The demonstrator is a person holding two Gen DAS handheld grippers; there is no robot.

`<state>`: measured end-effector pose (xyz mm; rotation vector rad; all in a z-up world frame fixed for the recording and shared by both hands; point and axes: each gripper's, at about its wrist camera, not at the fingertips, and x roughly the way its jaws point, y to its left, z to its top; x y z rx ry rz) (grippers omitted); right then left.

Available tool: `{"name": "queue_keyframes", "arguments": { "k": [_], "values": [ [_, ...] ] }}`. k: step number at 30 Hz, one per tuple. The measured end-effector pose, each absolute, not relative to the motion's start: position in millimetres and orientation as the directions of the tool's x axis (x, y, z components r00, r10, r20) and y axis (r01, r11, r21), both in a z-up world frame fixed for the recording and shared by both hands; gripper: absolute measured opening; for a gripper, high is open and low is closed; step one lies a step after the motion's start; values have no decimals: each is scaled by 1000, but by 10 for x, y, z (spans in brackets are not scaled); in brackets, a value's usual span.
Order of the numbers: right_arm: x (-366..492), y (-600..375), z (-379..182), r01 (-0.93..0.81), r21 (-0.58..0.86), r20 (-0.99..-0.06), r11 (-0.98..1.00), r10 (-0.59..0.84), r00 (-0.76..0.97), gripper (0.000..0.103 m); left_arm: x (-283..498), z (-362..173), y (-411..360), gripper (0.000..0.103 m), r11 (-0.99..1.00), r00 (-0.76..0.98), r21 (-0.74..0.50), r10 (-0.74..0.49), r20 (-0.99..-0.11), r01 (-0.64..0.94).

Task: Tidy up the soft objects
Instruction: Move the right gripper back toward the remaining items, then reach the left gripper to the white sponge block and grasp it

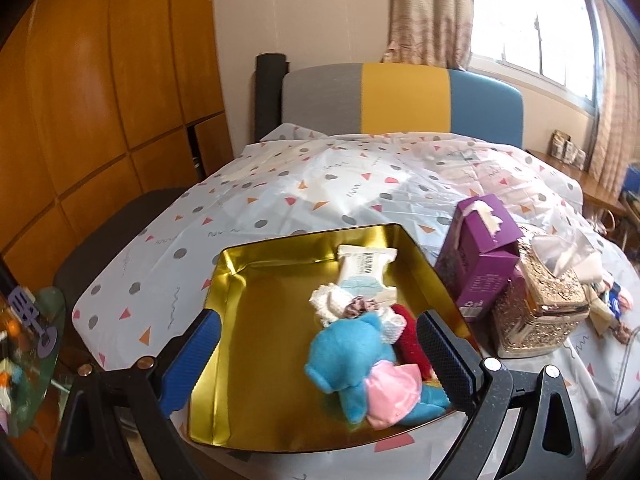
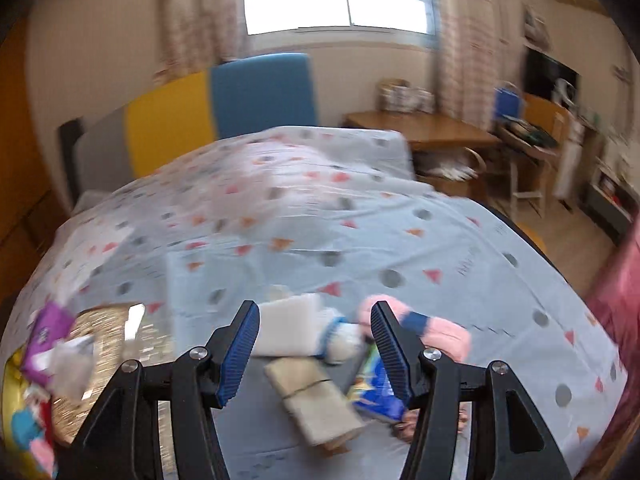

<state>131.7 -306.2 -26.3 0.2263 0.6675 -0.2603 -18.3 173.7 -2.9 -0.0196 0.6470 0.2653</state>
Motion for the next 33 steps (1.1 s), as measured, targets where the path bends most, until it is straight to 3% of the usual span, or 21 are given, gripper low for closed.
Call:
{"name": "queue_keyframes", "arguments": {
  "k": [2, 4, 8, 25, 33],
  "values": [
    [1316, -3394, -419, 416, 197, -701, 888, -169, 693, 59, -168, -8, 1670, 99, 970, 771, 68, 229, -594, -235],
    [1257, -3613, -465, 470, 292, -709, 833, -141, 691, 59, -150, 8, 1591, 99, 975, 777, 73, 213, -592, -212],
    [1202, -3745, -534, 493, 352, -731, 796, -95, 675, 59, -108, 35, 1419, 99, 982, 785, 87, 184, -591, -165],
    [1247, -3771, -628, 495, 410, -753, 766, -23, 658, 59, 37, 127, 741, 99, 991, 806, 133, 53, -590, 32],
    [1177, -3881, -640, 543, 426, -754, 723, -48, 655, 59, 199, 374, 44, 99, 951, 806, 131, -160, -570, 281]
  ]
}}
